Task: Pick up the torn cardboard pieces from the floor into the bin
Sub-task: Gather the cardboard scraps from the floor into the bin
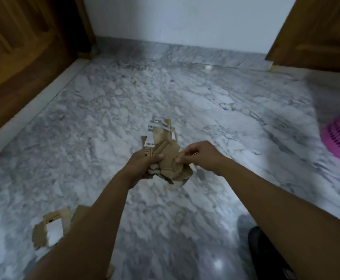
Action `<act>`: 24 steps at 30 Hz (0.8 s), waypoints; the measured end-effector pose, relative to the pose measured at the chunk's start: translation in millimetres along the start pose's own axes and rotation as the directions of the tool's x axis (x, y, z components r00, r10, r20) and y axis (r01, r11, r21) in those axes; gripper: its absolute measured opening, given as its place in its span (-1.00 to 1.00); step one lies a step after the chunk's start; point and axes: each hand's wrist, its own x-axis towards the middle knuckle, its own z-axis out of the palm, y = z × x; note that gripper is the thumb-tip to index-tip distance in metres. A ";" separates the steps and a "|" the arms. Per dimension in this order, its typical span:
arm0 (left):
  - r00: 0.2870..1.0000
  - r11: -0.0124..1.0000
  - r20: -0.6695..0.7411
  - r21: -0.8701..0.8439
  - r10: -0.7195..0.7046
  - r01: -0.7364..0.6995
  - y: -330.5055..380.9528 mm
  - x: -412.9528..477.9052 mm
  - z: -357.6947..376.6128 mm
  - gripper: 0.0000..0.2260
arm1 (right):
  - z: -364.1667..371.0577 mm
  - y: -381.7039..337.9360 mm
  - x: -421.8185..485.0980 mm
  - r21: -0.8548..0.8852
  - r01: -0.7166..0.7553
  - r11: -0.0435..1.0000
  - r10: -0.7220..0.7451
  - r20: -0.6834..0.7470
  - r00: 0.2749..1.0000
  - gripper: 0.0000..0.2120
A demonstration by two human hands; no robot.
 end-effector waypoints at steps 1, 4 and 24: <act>0.999 1.000 0.043 -0.009 0.015 -0.014 11.5 -0.5 10.3 -0.83 | -6.7 -2.9 -3.9 0.004 0.010 1.000 -0.009 -0.053 0.999 -0.69; 0.992 0.999 0.119 0.010 0.041 -0.043 45.7 -3.2 42.4 -0.83 | -37.9 -12.4 -22.1 0.074 0.057 0.996 -0.047 -0.129 0.991 -0.71; 0.879 0.901 0.331 0.148 0.344 -0.408 308.9 29.5 458.4 -0.87 | -495.3 -10.8 -142.7 0.199 0.193 0.961 -0.129 -0.297 0.946 -0.68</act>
